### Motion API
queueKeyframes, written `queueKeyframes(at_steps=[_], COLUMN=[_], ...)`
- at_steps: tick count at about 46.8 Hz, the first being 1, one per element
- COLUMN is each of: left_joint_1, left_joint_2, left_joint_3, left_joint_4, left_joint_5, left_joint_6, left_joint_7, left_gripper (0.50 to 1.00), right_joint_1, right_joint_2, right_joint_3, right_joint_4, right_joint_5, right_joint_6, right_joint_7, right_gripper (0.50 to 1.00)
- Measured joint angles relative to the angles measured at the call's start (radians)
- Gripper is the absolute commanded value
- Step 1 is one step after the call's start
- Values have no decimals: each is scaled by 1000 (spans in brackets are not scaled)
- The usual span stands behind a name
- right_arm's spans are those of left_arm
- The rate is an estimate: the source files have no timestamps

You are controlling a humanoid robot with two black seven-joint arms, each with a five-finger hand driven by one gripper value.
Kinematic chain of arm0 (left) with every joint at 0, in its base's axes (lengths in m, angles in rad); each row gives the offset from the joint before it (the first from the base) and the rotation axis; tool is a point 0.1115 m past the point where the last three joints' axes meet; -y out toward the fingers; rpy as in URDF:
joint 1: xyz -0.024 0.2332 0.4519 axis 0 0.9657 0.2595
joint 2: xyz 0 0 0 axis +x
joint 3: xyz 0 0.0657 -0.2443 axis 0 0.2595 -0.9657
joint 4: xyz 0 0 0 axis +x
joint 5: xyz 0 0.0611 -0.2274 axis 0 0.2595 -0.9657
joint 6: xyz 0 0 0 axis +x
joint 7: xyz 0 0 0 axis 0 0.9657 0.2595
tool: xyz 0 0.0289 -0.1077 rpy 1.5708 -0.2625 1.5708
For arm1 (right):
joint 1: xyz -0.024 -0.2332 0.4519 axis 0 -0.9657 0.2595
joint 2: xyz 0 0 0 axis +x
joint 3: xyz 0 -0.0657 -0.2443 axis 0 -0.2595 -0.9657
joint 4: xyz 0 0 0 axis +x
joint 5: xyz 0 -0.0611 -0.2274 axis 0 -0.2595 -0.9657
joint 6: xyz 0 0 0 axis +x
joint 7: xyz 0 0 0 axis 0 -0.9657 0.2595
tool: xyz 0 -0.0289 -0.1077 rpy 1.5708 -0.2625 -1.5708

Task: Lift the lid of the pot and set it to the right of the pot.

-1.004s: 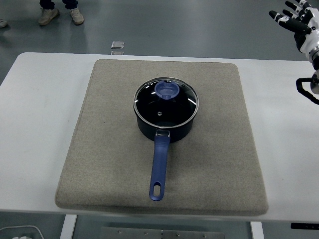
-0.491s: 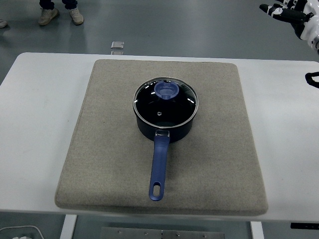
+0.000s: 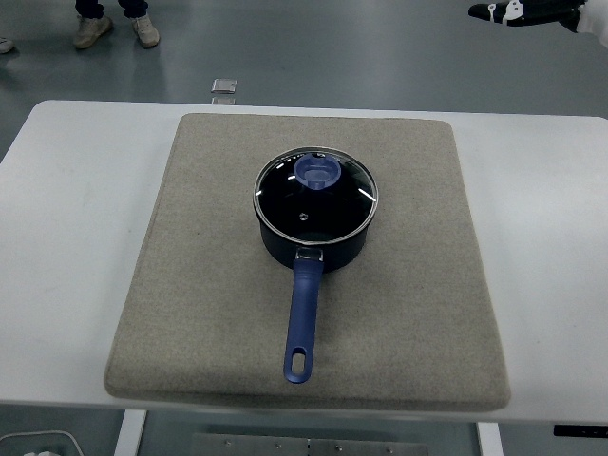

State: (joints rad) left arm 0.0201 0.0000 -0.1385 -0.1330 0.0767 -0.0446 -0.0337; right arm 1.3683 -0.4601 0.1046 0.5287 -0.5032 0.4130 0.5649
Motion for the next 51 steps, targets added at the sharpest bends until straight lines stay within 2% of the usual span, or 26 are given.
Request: queueKeyframes(at_steps=[7, 24, 34, 51], left_joint_1=[0, 0, 0, 0], left_joint_2=[0, 0, 0, 0], left_joint_3=[0, 0, 0, 0], left_joint_4=[0, 0, 0, 0], left_joint_5=[0, 0, 0, 0], left_joint_6=[0, 0, 0, 0], left_joint_7=[0, 0, 0, 0], left_gripper=[1000, 1000, 1000, 1000], right_joint_1=[13, 51, 72, 78], right_joint_2=[-1, -27, -29, -40], right_joint_3=[0, 1, 8, 10], right_joint_4=[19, 198, 261, 379], right_joint_5=[-94, -318, -443, -724], right_joint_6=[39, 32, 19, -87], right_joint_7=[44, 46, 46, 46], right_gripper=[913, 913, 913, 911])
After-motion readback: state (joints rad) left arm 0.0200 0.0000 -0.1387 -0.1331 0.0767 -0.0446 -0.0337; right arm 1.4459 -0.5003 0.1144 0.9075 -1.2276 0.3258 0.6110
